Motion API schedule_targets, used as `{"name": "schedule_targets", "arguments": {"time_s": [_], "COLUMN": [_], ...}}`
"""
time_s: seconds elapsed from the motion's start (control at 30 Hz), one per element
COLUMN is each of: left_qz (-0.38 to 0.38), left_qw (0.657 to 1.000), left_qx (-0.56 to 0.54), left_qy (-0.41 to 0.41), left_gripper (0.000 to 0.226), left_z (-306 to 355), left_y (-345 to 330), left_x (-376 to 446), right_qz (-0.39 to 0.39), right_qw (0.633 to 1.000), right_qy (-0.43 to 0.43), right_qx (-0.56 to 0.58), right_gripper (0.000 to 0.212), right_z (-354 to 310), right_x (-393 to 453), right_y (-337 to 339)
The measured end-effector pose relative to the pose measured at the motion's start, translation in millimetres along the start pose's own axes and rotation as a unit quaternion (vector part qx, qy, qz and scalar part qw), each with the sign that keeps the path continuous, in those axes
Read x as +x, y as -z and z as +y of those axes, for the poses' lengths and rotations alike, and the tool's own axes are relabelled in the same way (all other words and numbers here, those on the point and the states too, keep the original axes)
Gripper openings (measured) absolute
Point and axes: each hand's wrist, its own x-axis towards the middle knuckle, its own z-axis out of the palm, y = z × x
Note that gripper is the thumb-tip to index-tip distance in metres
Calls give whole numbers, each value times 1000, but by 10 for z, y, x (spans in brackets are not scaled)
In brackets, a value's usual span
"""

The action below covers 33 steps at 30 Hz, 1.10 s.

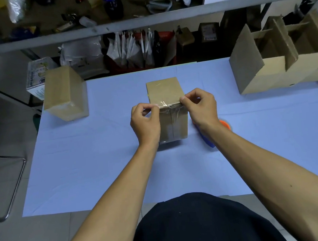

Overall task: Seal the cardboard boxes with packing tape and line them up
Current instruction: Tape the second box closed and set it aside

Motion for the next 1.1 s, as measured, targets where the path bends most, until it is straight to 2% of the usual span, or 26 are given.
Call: {"name": "schedule_targets", "arguments": {"time_s": [0.1, 0.17, 0.27, 0.43, 0.53, 0.6, 0.67, 0.77, 0.9, 1.1], "left_qz": [37, 54, 50, -59, -118, -158, -189, -163, -101, -114], "left_qw": [999, 994, 990, 996, 989, 982, 977, 982, 990, 989], "left_qx": [-35, -73, -95, -17, 6, -12, -18, 10, 67, 33], "left_qy": [18, 55, 96, 70, 84, 103, 97, 90, 72, 88], "left_gripper": [20, 26, 29, 31, 52, 57, 63, 62, 53, 56], "left_z": [-25, -38, -144, -380, -452, -479, -500, -506, -479, -579], "left_y": [-10, -14, 11, 105, 136, 166, 194, 161, 43, 72], "left_x": [-56, -100, -165, -312, -398, -415, -421, -425, -429, -385], "right_qz": [7, 5, -7, -59, -82, -93, -100, -89, -87, -135], "right_qw": [1000, 1000, 1000, 998, 997, 995, 994, 995, 996, 985], "right_qy": [4, 0, -14, -13, -2, 21, 24, 10, 29, -37], "right_qx": [-6, -12, 23, 4, -15, -21, -39, -35, 18, 101], "right_gripper": [12, 10, 18, 37, 45, 41, 50, 61, 37, 44], "right_z": [24, 61, 145, 283, 339, 356, 346, 316, 323, 415], "right_x": [-51, -101, -211, -439, -586, -628, -634, -618, -579, -496], "right_y": [-32, -57, -79, -78, -107, -132, -161, -171, -126, -35]}}
